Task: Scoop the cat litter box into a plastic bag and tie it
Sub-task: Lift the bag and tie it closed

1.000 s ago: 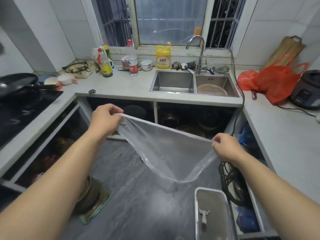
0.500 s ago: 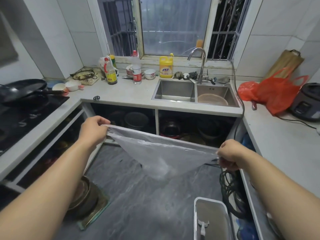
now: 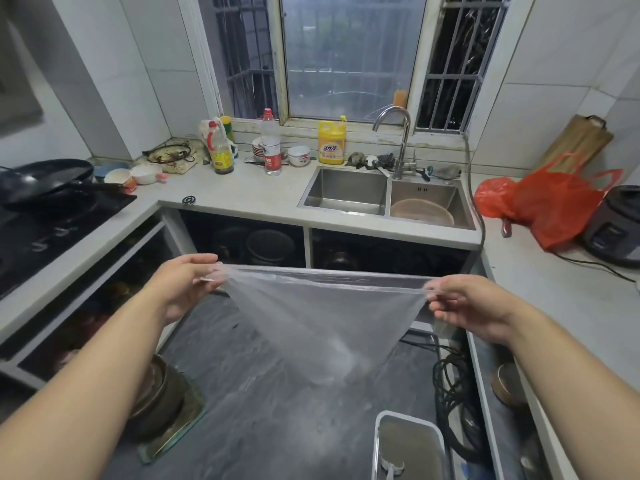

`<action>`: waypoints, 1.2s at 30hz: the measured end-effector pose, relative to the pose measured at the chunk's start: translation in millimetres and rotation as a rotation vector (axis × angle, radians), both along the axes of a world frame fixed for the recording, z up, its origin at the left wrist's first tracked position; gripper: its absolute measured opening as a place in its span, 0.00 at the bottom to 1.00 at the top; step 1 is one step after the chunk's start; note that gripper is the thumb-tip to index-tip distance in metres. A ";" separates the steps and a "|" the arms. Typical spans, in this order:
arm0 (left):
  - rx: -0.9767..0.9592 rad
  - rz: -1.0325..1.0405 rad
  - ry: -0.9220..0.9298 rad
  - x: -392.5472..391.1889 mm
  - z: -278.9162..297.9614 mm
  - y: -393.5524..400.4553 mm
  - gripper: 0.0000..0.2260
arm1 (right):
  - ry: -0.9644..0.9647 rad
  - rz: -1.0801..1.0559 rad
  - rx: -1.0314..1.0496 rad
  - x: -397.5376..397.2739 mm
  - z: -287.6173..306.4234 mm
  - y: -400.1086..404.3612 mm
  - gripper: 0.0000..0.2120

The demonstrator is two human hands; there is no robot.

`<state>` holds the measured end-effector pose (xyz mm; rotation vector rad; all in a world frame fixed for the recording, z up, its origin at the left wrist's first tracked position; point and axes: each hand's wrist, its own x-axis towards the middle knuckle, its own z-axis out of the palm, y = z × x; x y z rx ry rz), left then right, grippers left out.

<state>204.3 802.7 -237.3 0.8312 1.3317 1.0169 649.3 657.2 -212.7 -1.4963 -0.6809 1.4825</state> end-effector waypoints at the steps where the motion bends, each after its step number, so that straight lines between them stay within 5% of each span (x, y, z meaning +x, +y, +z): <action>1: 0.003 -0.001 -0.079 3.1 2.0 -1.6 0.10 | 0.045 -0.016 0.019 2.0 0.6 1.6 0.08; 9: 0.002 -0.137 -0.241 -2.3 19.6 -12.3 0.04 | 0.207 -0.151 0.118 13.2 2.5 12.7 0.11; 12: -0.014 -0.274 -0.214 -12.2 25.1 -8.0 0.25 | 0.234 -0.207 0.151 10.7 3.0 18.1 0.10; 19: 0.091 -0.392 -0.171 -30.3 21.2 14.6 0.46 | 0.175 -0.318 0.165 -0.3 2.2 30.4 0.08; 22: 0.128 -0.430 -0.098 -33.2 21.1 22.1 0.38 | 0.210 -0.336 0.160 -2.3 4.9 34.6 0.07; 26: 0.181 -0.275 -0.075 -26.5 20.7 32.9 0.05 | 0.226 -0.283 0.201 -8.1 15.6 36.5 0.08; 31: 0.309 -0.094 0.149 -21.8 14.7 53.6 0.07 | -0.114 -0.242 0.202 -23.6 18.7 50.8 0.05; 36: 0.368 0.006 -0.099 -6.9 32.6 60.0 0.10 | -0.387 -0.354 0.272 -32.8 17.9 68.8 0.02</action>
